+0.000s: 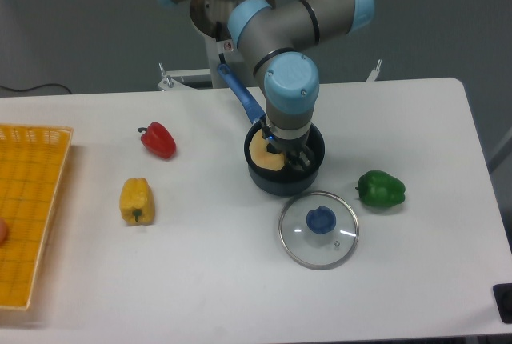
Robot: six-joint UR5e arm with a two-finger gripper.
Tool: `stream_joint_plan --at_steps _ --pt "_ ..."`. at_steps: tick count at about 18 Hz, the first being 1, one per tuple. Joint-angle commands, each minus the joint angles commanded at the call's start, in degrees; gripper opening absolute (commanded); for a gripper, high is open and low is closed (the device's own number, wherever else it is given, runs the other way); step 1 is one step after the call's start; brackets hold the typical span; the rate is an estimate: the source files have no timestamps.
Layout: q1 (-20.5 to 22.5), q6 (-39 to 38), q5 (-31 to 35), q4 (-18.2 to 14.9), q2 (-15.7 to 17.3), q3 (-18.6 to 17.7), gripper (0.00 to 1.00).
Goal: Place the donuts in the pot
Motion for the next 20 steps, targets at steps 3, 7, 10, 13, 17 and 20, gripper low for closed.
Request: stream_joint_plan --at_steps 3,7,10,13,17,20 --pt "0.2 2.9 2.1 -0.1 0.0 -0.1 0.41" --pt "0.1 3.3 2.1 -0.1 -0.1 -0.4 0.53" --pt "0.1 3.2 2.1 -0.1 -0.1 -0.4 0.66" --pt "0.0 3.2 2.1 0.0 -0.1 -0.4 0.73" --pt "-0.9 -0.6 2.3 -0.2 -0.5 0.7 1.0" --pt "-1.0 -5.1 1.3 -0.3 -0.8 4.0 1.0"
